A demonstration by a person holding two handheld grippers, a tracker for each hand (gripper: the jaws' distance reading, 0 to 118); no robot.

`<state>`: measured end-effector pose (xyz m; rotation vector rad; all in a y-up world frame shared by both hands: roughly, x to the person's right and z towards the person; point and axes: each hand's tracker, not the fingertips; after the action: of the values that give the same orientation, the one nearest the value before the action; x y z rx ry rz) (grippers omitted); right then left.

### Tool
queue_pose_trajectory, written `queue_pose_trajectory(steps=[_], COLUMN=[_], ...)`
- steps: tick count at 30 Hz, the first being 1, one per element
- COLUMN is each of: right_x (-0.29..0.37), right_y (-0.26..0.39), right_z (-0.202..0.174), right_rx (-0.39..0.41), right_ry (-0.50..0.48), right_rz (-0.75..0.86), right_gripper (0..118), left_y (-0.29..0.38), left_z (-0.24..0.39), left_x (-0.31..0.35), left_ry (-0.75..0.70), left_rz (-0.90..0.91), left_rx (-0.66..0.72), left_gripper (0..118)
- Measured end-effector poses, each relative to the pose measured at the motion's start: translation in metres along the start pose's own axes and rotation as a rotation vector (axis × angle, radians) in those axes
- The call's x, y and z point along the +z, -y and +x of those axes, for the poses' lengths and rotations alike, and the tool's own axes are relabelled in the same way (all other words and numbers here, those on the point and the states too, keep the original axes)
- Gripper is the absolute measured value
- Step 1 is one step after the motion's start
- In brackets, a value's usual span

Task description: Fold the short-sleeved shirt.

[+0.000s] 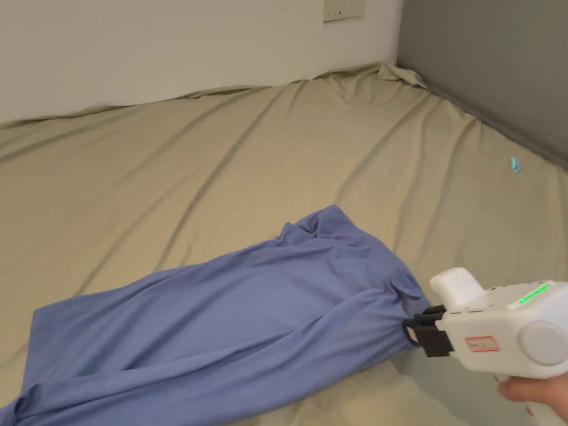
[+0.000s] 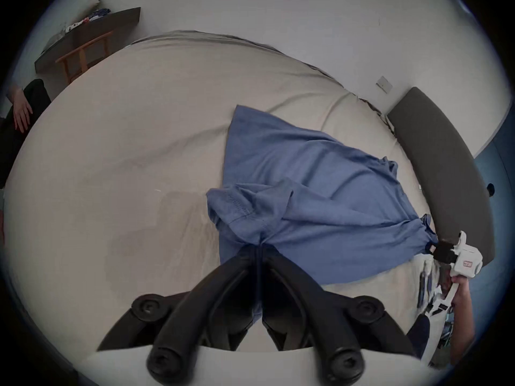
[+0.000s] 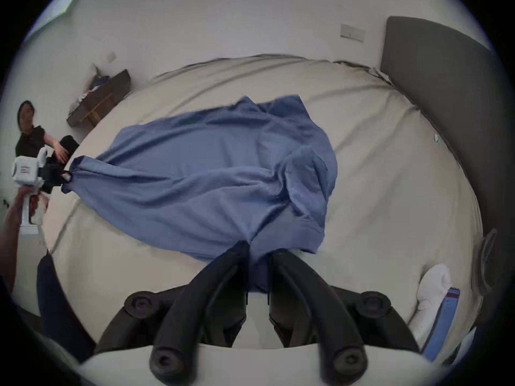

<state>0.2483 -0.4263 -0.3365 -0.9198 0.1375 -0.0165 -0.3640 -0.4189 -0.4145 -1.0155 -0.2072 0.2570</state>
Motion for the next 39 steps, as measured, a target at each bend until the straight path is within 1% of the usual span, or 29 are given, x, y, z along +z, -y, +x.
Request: queue_pose_trajectory(steps=[2, 5, 6, 8, 10, 12, 13, 16, 18, 20, 21, 22, 23, 24, 25, 26, 27, 28, 29, 30, 31, 32, 33, 34, 35, 36, 37, 38, 39], right_x=[0.017, 0.030, 0.031, 0.028, 0.020, 0.010, 0.003, -0.019, -0.019, -0.017, -0.017, -0.017, -0.016, -0.014, -0.009, 0.001, 0.012, 0.027, 0.048, 0.063, 0.078, 0.089, 0.117, 0.131, 0.137, 0.141, 0.128, 0.122, 0.116], right_y=[0.007, 0.028, 0.037, 0.054, 0.069, 0.079, 0.082, 0.093, 0.094, 0.091, 0.093, 0.097, 0.099, 0.098, 0.097, 0.092, 0.086, 0.082, 0.076, 0.073, 0.070, 0.067, 0.048, 0.040, 0.037, 0.035, 0.042, 0.041, 0.040], right_z=[0.000, 0.000, -0.002, -0.009, -0.015, -0.018, -0.015, -0.010, -0.007, -0.004, -0.004, -0.005, -0.007, -0.008, -0.011, -0.013, -0.016, -0.020, -0.024, -0.028, -0.033, -0.038, -0.057, -0.068, -0.079, -0.088, -0.086, -0.096, -0.106], right_rx=[-0.003, -0.069, -0.074, -0.053, -0.052, -0.045, -0.063, -0.112, -0.113, -0.160, -0.169, -0.176, -0.179, -0.181, -0.178, -0.158, -0.118, -0.104, -0.091, -0.091, -0.101, -0.118, -0.136, -0.186, -0.218, -0.230, -0.223, -0.198, -0.189], right_ry=[-0.034, -0.072, -0.079, -0.057, -0.041, -0.031, -0.022, -0.019, -0.022, -0.030, -0.028, -0.021, -0.014, -0.012, -0.014, -0.048, -0.049, -0.029, -0.043, -0.035, -0.031, -0.028, -0.023, -0.027, -0.041, -0.050, -0.038, -0.014, 0.000], right_rz=[-0.055, -0.134, -0.157, -0.237, -0.292, -0.306, -0.325, -0.366, -0.327, -0.337, -0.330, -0.307, -0.273, -0.269, -0.265, -0.272, -0.301, -0.270, -0.078, 0.011, 0.098, 0.159, 0.207, 0.232, 0.239, 0.260, 0.297, 0.299, 0.285], right_gripper=[15, 15, 15, 15, 15, 15, 15, 15, 15, 15, 16, 21, 27, 41, 61, 73, 73, 118, 118, 114, 115, 117, 118, 118, 117, 108, 63, 6, 2], left_y=[0.007, 0.030, 0.040, 0.062, 0.079, 0.091, 0.093, 0.098, 0.096, 0.099, 0.102, 0.103, 0.103, 0.102, 0.098, 0.097, 0.096, 0.098, 0.098, 0.096, 0.096, 0.098, 0.099, 0.096, 0.096, 0.101, 0.107, 0.105, 0.103], left_z=[-0.006, -0.018, -0.019, -0.020, -0.022, -0.030, -0.034, -0.033, -0.027, -0.023, -0.024, -0.035, -0.036, -0.033, -0.028, -0.025, -0.023, -0.021, -0.017, -0.009, -0.003, 0.005, 0.012, 0.028, 0.040, 0.050, 0.063, 0.057, 0.059], left_x=[0.017, 0.034, 0.035, 0.032, 0.020, 0.008, 0.002, -0.020, -0.016, -0.016, -0.017, -0.016, -0.012, -0.008, 0.003, 0.015, 0.031, 0.057, 0.073, 0.086, 0.096, 0.100, 0.101, 0.102, 0.096, 0.089, 0.083, 0.070, 0.060], left_ry=[-0.014, -0.005, -0.003, -0.046, -0.067, -0.078, -0.078, -0.111, -0.131, -0.143, -0.144, -0.139, -0.120, -0.106, -0.037, 0.023, 0.083, 0.201, 0.275, 0.294, 0.296, 0.283, 0.266, 0.252, 0.240, 0.202, 0.117, 0.045, -0.058], left_rz=[-0.016, -0.070, -0.095, -0.158, -0.213, -0.238, -0.232, -0.245, -0.236, -0.228, -0.217, -0.195, -0.165, -0.170, -0.172, -0.144, -0.047, 0.175, 0.230, 0.262, 0.286, 0.312, 0.285, 0.227, 0.117, 0.081, 0.101, 0.118, 0.148], left_rx=[-0.022, 0.014, 0.024, -0.006, -0.020, 0.025, 0.049, 0.008, 0.007, -0.019, -0.024, -0.024, -0.023, -0.027, -0.016, 0.032, 0.067, 0.136, 0.152, 0.171, 0.185, 0.189, 0.186, 0.159, 0.110, 0.066, 0.012, -0.046, -0.131], left_gripper=[0, 0, 0, 0, 0, 0, 0, 0, 0, 2, 6, 15, 29, 63, 105, 113, 113, 118, 118, 118, 118, 118, 118, 118, 118, 118, 92, 40, 0])
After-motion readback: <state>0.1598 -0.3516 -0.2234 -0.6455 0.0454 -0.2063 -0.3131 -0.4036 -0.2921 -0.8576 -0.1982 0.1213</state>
